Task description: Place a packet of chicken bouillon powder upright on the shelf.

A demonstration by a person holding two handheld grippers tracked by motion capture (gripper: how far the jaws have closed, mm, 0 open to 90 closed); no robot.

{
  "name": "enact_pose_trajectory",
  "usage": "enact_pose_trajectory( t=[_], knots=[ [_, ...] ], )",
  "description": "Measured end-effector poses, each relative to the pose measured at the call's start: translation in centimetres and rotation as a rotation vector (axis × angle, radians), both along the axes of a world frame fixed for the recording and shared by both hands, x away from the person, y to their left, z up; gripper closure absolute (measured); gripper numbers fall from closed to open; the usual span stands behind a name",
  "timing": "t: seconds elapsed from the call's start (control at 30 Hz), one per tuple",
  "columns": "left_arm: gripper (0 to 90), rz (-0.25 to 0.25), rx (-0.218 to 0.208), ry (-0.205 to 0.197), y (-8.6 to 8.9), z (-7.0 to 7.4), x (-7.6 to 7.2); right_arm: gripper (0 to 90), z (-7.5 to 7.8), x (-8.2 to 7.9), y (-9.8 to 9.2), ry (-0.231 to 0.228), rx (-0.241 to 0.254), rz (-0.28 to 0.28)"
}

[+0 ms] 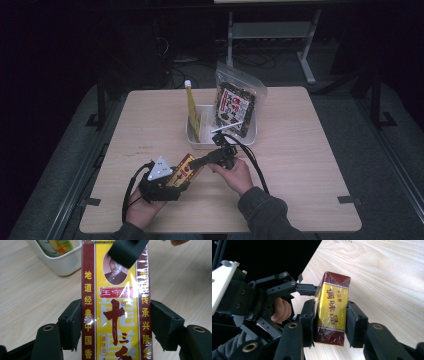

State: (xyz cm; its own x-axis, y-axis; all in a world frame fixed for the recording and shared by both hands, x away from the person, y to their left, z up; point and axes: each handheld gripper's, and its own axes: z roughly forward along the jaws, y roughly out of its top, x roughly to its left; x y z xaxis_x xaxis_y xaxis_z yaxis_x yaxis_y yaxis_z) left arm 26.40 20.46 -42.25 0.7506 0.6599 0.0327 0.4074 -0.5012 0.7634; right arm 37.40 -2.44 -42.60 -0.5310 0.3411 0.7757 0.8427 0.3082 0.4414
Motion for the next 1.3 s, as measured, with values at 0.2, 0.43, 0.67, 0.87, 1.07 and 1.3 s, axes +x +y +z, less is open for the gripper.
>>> enact_pose_trajectory(
  t=[0.2, 0.43, 0.67, 0.87, 1.07, 1.3],
  knots=[
    [31.8, 0.004, 0.004, 0.000, 0.0, -0.1, 0.1, 65.1, 0.5, 0.0, 0.4, -0.011, -0.033, 0.002],
    [30.0, -0.009, -0.005, 0.002, 0.0, 0.0, 0.1, 67.4, 1.1, -0.2, 0.5, -0.037, -0.041, -0.001],
    [27.9, -0.007, -0.023, 0.005, 0.2, 0.0, 0.1, 67.6, 1.7, -0.2, 0.1, -0.059, -0.060, -0.017],
    [25.4, 0.001, -0.031, 0.001, 0.6, 0.1, 0.1, 67.6, 2.3, -0.1, -0.5, -0.087, -0.091, -0.035],
    [23.1, 0.018, -0.050, 0.004, 1.1, 0.1, 0.3, 67.6, 2.7, 0.1, -1.2, -0.111, -0.118, -0.060],
    [21.8, 0.038, -0.064, 0.011, 1.9, 0.2, 0.4, 67.6, 3.4, 0.3, -1.9, -0.130, -0.136, -0.078]
  ],
)
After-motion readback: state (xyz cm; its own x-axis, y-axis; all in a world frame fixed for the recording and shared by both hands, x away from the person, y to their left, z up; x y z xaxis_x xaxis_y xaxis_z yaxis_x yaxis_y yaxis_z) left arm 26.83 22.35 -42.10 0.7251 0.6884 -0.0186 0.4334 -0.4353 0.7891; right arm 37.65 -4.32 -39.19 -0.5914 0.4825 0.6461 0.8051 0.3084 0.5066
